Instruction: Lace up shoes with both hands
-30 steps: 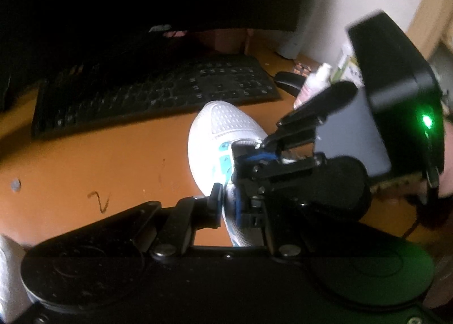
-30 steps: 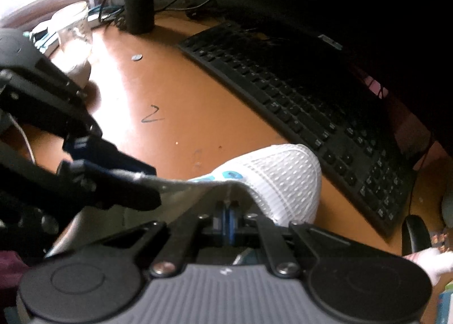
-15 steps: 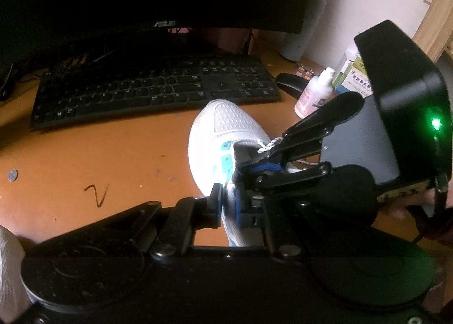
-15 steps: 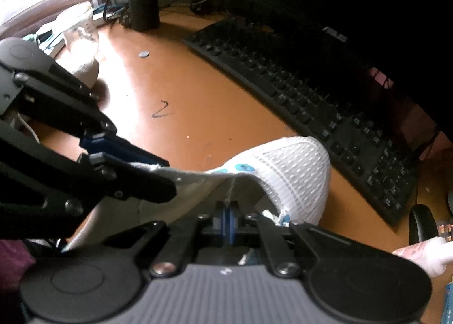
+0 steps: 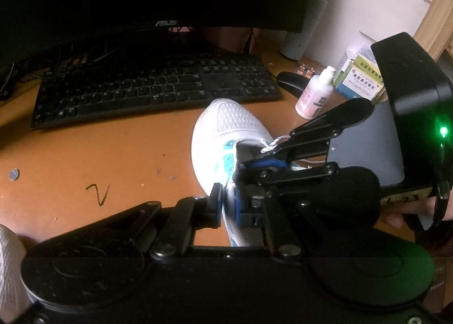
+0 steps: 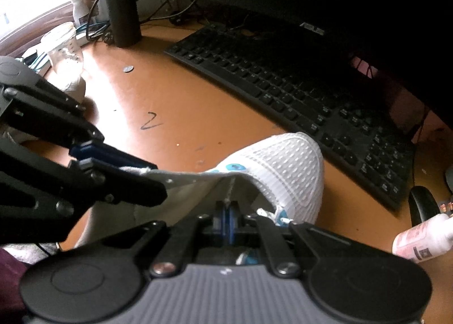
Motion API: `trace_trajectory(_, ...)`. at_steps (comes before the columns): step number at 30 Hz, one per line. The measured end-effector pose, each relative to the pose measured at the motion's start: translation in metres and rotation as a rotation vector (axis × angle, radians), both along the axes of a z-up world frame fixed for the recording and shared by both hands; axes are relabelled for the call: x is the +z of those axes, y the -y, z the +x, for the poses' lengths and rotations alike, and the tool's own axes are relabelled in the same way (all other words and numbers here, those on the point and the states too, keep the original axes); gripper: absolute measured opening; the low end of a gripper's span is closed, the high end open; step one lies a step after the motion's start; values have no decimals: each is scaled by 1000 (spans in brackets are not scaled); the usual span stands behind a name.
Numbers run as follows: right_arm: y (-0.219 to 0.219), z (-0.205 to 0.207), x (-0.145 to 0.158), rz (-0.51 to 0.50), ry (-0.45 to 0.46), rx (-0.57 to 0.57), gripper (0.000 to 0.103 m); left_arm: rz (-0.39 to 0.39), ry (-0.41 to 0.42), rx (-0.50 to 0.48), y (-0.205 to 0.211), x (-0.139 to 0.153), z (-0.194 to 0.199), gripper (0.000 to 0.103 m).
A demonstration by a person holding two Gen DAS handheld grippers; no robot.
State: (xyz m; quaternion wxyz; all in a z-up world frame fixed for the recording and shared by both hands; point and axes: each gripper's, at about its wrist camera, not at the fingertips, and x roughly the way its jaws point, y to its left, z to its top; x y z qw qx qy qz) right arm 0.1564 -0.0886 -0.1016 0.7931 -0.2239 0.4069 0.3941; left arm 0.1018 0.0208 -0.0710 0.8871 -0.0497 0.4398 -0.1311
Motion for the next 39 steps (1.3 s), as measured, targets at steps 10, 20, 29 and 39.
trace_trajectory(10,3,-5,2,13,38,7,3,-1,-4,1,1,-1,1,7)
trace_trajectory(20,3,-7,1,21,55,3,3,0,-7,-1,0,-1,1,7)
trace_trajectory(29,-1,-5,-2,34,56,-13,3,-4,-10,15,4,0,0,7)
trace_trajectory(39,1,-5,-3,73,68,-66,3,-6,-12,2,1,2,1,7)
